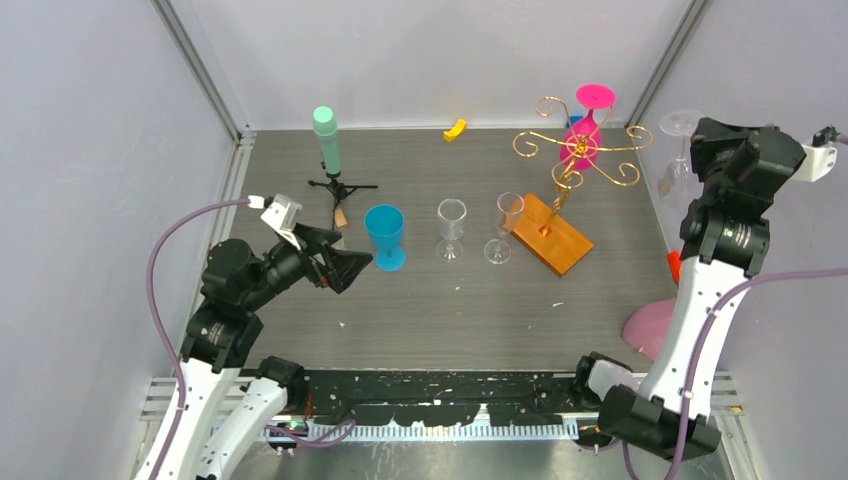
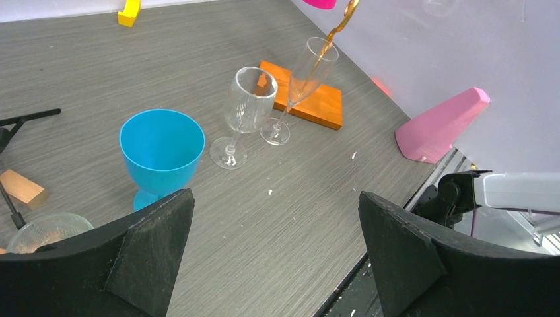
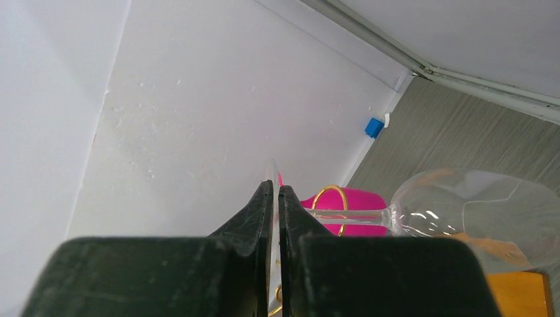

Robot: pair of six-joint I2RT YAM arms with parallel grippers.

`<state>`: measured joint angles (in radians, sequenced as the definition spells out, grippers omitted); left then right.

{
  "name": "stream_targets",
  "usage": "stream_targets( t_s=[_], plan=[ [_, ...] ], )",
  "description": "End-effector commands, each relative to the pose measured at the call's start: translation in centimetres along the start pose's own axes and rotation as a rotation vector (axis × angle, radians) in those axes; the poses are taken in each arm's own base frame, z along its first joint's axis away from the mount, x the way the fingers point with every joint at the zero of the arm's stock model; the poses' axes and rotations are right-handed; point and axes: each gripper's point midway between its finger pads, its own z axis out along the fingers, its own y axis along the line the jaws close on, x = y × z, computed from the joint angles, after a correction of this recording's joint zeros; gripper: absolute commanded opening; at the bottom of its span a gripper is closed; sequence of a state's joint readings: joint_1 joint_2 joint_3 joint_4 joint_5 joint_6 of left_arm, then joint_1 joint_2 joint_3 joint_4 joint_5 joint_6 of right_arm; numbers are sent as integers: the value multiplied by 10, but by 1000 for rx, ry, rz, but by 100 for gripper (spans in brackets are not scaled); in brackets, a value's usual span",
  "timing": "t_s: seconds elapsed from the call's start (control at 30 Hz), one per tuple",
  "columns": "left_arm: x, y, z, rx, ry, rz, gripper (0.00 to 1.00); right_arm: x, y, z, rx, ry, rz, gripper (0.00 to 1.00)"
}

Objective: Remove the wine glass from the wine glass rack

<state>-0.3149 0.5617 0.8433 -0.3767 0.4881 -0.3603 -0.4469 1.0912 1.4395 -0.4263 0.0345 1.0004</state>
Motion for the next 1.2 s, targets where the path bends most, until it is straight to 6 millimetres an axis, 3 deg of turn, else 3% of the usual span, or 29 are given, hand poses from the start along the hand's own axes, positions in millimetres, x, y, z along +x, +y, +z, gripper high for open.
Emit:
stream_targets(
  t_s=[0.0, 0.2, 0.5, 0.67, 0.83, 0.93, 1.07, 1.17],
  plan=[
    [-13, -5, -4, -3, -32, 4, 98, -17, 6, -35, -4, -69, -8, 0],
    [-14, -6, -9, -14, -46, -23, 98, -8, 8, -92, -29, -16, 15, 0],
    [-18, -11, -5, -11, -28, -91, 98, 38, -8, -159, -57, 179, 76, 0],
    [-24, -19, -2, 5, -14, -65, 98, 46, -13, -195, -77, 207, 72, 0],
    [-27, -21, 1, 6, -9, -63, 98, 62, -14, -209, -120, 280, 122, 0],
    [-28, -24, 3, 25, -9, -63, 98, 73, -5, -205, -185, 339, 183, 0],
    [-28, -31, 9, 79, 5, -72, 98, 93, 26, -203, -353, 498, 277, 0],
    [-24, -37, 17, 134, 28, -97, 98, 104, 33, -202, -401, 578, 302, 0]
  ],
)
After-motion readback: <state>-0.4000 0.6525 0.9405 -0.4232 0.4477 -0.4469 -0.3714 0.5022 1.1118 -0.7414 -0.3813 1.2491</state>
